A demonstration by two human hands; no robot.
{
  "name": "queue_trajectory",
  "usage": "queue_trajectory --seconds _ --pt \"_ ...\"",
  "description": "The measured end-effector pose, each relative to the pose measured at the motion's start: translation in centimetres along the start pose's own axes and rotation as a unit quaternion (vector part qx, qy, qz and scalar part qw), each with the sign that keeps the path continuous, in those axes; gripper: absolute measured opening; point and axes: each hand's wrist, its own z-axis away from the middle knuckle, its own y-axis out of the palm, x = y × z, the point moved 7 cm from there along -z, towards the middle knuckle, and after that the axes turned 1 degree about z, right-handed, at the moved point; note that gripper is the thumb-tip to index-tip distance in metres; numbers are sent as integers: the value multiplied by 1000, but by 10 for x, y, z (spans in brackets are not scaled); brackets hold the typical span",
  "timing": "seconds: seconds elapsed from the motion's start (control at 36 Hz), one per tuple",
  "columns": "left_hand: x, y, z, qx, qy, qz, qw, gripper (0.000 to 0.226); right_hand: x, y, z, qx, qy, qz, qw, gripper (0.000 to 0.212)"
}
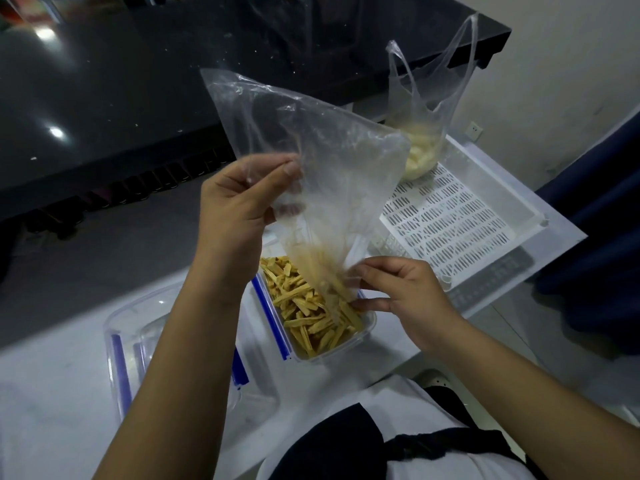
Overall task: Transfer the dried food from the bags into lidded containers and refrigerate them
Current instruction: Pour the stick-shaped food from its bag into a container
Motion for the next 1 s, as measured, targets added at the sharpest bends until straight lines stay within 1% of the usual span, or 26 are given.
queue_trajectory --seconds 0.11,0.17,0.22,0.25,0.33,0.36,0.39,0.44,0.5,0.56,0.61,0.67,0.72,0.78,0.86,1.0 --pt "-1 -2 0 -2 2 -7 1000 7 -1 1 -1 -3 -2 4 1000 14" --pt "3 -4 0 -5 -4 -8 1000 7 -2 0 -2 -6 -3 20 1000 12" --pt "11 -5 3 4 -15 -47 999 12 -3 -1 -2 -7 0 37 999 10" --pt "16 -5 4 24 -23 -74 997 21 -4 -1 -1 -7 2 38 999 10" --pt "35 1 15 125 -66 -115 983 62 -5 -2 1 -8 3 27 1000 16" --pt "43 2 20 151 -81 -130 977 73 -5 -1 1 -8 2 22 1000 18" --pt "50 2 24 167 -95 -150 970 80 -4 -1 2 -6 0 19 1000 19" --pt "63 2 32 184 -119 -194 956 85 -4 -1 1 -9 -4 13 1000 21" --pt "70 4 38 203 -127 -229 943 84 -2 -1 0 -13 -11 10 1000 23" --pt "73 7 41 206 -121 -243 940 76 0 0 0 -9 -19 10 1000 24" --pt "72 7 40 180 -108 -248 946 60 1 2 -1 -2 -21 0 1000 24" --pt "68 6 37 145 -101 -252 951 43 1 2 -2 1 -16 -13 1000 19" --pt "65 4 34 127 -100 -239 958 34 0 0 -3 -4 -16 -12 1000 13" --pt "60 4 32 118 -99 -215 964 30 0 -3 -4 -12 -18 -7 1000 9" --pt "55 1 28 105 -106 -172 974 25 -1 -10 -5 -24 -18 6 1000 8" --pt "48 -1 23 88 -100 -144 981 20 -4 -17 -6 -27 -29 69 997 17"
